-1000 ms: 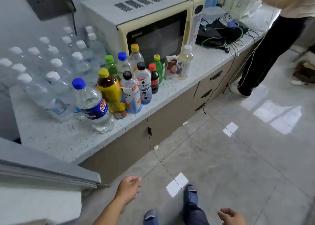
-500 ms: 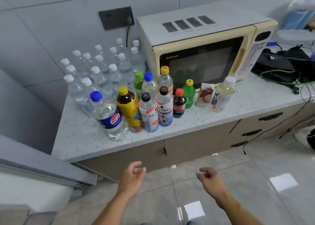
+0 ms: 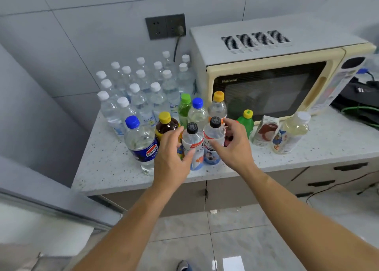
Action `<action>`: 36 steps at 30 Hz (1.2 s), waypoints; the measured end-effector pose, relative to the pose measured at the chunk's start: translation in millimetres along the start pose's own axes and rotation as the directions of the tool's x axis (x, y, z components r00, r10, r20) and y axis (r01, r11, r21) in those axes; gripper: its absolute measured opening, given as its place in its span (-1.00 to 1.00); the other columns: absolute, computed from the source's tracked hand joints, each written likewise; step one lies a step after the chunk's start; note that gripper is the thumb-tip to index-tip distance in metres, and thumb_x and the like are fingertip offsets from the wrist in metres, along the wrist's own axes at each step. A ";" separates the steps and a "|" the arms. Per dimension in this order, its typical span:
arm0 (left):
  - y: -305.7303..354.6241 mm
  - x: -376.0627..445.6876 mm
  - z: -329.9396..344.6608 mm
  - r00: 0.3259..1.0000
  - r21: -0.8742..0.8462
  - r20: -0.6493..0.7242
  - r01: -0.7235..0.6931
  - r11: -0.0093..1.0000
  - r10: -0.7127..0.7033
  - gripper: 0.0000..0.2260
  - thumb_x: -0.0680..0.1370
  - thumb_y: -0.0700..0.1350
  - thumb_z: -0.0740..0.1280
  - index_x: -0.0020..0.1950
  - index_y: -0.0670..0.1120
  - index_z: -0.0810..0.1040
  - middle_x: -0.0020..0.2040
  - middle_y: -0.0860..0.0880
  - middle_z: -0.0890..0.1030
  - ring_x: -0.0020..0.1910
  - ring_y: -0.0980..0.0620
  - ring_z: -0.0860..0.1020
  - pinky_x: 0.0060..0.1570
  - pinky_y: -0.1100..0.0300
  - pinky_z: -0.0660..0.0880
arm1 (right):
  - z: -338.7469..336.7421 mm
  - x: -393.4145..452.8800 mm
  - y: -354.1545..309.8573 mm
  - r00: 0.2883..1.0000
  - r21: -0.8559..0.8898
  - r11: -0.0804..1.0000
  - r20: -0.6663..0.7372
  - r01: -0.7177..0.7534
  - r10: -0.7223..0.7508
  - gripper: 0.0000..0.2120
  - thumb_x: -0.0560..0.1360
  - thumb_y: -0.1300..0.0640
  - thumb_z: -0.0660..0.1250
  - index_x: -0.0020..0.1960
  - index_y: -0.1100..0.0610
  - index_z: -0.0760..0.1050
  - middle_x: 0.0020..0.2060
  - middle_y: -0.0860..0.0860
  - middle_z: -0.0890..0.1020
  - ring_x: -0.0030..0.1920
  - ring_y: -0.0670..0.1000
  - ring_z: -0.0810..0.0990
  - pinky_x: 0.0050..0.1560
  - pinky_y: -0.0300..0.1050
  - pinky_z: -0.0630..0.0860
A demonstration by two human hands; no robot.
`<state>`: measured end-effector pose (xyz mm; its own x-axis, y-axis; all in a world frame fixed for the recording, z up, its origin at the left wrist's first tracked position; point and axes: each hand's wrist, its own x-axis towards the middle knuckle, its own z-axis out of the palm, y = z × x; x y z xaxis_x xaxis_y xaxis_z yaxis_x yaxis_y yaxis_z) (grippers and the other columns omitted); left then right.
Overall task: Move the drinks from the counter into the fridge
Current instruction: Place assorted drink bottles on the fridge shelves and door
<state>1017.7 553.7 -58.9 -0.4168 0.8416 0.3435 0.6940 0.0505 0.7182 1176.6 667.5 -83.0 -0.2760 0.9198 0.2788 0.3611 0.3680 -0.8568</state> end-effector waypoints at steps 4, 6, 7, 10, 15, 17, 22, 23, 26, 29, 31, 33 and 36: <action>5.8 34.4 8.4 0.979 0.228 0.169 -0.151 0.962 0.114 -0.25 0.49 0.01 0.48 0.58 0.05 0.15 0.48 0.00 0.33 0.22 -0.02 0.55 -0.06 0.03 0.61 | 3.2 28.4 -3.4 0.986 -0.045 0.999 0.168 0.027 -0.019 -0.26 0.32 0.10 0.59 0.43 -0.02 0.37 0.23 -0.16 0.48 0.24 -0.16 0.43 0.22 -0.32 0.33; 1.2 44.8 16.8 0.968 0.306 0.245 -0.132 0.943 0.056 -0.24 0.50 0.05 0.46 0.58 0.10 0.11 0.44 0.00 0.39 0.24 -0.05 0.55 -0.04 -0.02 0.59 | 6.3 33.7 0.3 0.973 0.015 1.000 0.229 0.003 -0.007 -0.42 0.34 0.11 0.58 0.30 -0.05 0.47 0.17 -0.14 0.60 0.17 -0.16 0.56 0.13 -0.28 0.46; -0.9 45.8 20.4 0.967 0.319 0.252 -0.121 0.940 0.039 -0.26 0.49 0.05 0.47 0.57 0.10 0.14 0.41 0.00 0.43 0.24 -0.07 0.55 -0.03 -0.05 0.58 | 7.2 32.9 2.0 0.974 0.032 0.999 0.225 0.004 -0.011 -0.48 0.35 0.09 0.57 0.25 -0.07 0.49 0.12 -0.13 0.63 0.14 -0.14 0.60 0.10 -0.24 0.51; -6.1 38.3 26.9 0.982 0.304 0.158 -0.146 0.942 0.101 -0.35 0.44 0.06 0.51 0.46 0.07 0.30 0.30 0.04 0.50 0.18 -0.04 0.56 -0.07 -0.02 0.59 | 6.1 22.2 4.6 0.979 0.079 0.996 0.199 0.027 -0.043 -0.46 0.35 0.04 0.56 0.23 -0.25 0.43 0.06 -0.26 0.63 0.10 -0.22 0.60 0.03 -0.40 0.49; -19.0 18.9 34.9 0.972 0.325 0.011 -0.224 0.919 0.234 -0.32 0.31 0.08 0.59 0.35 0.03 0.38 0.20 0.05 0.53 0.12 0.03 0.52 -0.09 0.18 0.46 | 5.9 -1.1 15.7 0.996 0.122 0.992 0.083 -0.023 0.012 -0.36 0.27 0.06 0.62 0.21 -0.13 0.36 0.02 -0.32 0.55 0.09 -0.23 0.57 0.00 -0.48 0.40; -24.9 8.8 40.7 0.958 0.295 -0.022 -0.266 0.918 0.285 -0.31 0.28 0.06 0.60 0.33 0.01 0.39 0.21 0.02 0.52 0.14 -0.01 0.49 0.06 0.14 0.46 | 4.9 -5.0 18.8 0.998 0.127 0.991 0.066 -0.030 0.021 -0.35 0.26 0.08 0.64 0.24 -0.09 0.38 0.04 -0.26 0.56 0.10 -0.21 0.56 0.05 -0.43 0.42; -37.9 -16.4 57.2 0.998 -0.225 0.001 0.054 0.973 -0.055 -0.22 0.25 0.03 0.65 0.35 0.15 0.33 0.13 0.24 0.56 0.10 0.34 0.54 -0.02 0.52 0.45 | 1.7 -16.8 22.9 0.991 0.120 0.987 0.095 -0.104 0.093 -0.36 0.24 0.08 0.66 0.19 -0.06 0.40 0.00 -0.28 0.60 0.05 -0.23 0.59 -0.01 -0.42 0.47; -41.0 -17.7 59.7 0.992 -0.274 0.059 0.125 0.953 -0.114 -0.26 0.25 0.02 0.65 0.29 0.28 0.34 0.10 0.31 0.57 0.08 0.38 0.54 -0.06 0.55 0.43 | 1.4 -19.4 22.7 0.990 0.122 0.985 0.082 -0.120 0.110 -0.36 0.24 0.09 0.67 0.18 -0.08 0.40 -0.02 -0.34 0.58 0.03 -0.28 0.58 -0.05 -0.49 0.44; -50.0 -17.6 66.9 0.961 -0.367 0.190 0.260 0.893 -0.201 -0.34 0.25 -0.04 0.65 0.12 0.46 0.39 0.05 0.40 0.58 0.05 0.37 0.56 -0.10 0.57 0.42 | -0.2 -25.2 19.3 0.989 0.114 0.983 0.050 -0.147 0.142 -0.38 0.25 0.08 0.66 0.15 -0.16 0.40 -0.03 -0.41 0.55 0.02 -0.32 0.56 -0.05 -0.53 0.41; -52.5 -19.0 69.6 0.951 -0.395 0.186 0.304 0.867 -0.248 -0.41 0.23 0.04 0.62 0.10 0.44 0.44 0.04 0.38 0.60 0.03 0.37 0.57 -0.09 0.57 0.44 | -2.2 -32.7 16.6 0.979 0.145 0.969 0.006 -0.201 0.202 -0.41 0.25 0.06 0.66 0.12 -0.22 0.42 -0.02 -0.33 0.58 0.05 -0.25 0.58 0.04 -0.40 0.50; -55.6 -23.2 70.7 0.933 -0.431 0.144 0.359 0.828 -0.329 -0.45 0.19 0.09 0.61 0.09 0.40 0.49 0.02 0.39 0.61 0.01 0.40 0.58 -0.13 0.58 0.44 | -4.9 -40.5 16.9 0.960 0.236 0.935 -0.033 -0.264 0.279 -0.48 0.28 0.06 0.64 0.12 -0.17 0.47 -0.01 -0.21 0.64 0.04 -0.17 0.63 0.09 -0.19 0.60; -60.1 -29.4 70.4 0.899 -0.478 0.145 0.428 0.767 -0.412 -0.44 0.14 0.13 0.60 0.09 0.35 0.53 -0.03 0.39 0.64 -0.06 0.39 0.61 -0.20 0.57 0.46 | -9.9 -48.8 19.3 0.939 0.341 0.891 -0.060 -0.300 0.339 -0.57 0.30 0.09 0.61 0.10 -0.09 0.55 -0.02 -0.08 0.70 0.01 -0.07 0.69 0.04 -0.07 0.65; -62.6 -42.0 67.7 0.830 -0.539 0.244 0.546 0.641 -0.502 -0.50 0.11 0.16 0.60 0.01 0.27 0.59 -0.13 0.22 0.71 -0.19 0.22 0.69 -0.32 0.40 0.55 | -17.4 -62.9 19.9 0.909 0.434 0.832 -0.064 -0.346 0.411 -0.62 0.28 0.10 0.60 0.05 -0.07 0.59 -0.05 0.01 0.73 -0.03 0.00 0.72 -0.06 -0.09 0.65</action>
<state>1031.5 551.6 -159.3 -0.5508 0.8042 -0.2232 -0.0995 0.2023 0.9743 1216.6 619.3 -110.0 -0.0460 0.9964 -0.0710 0.0093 -0.0706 -0.9975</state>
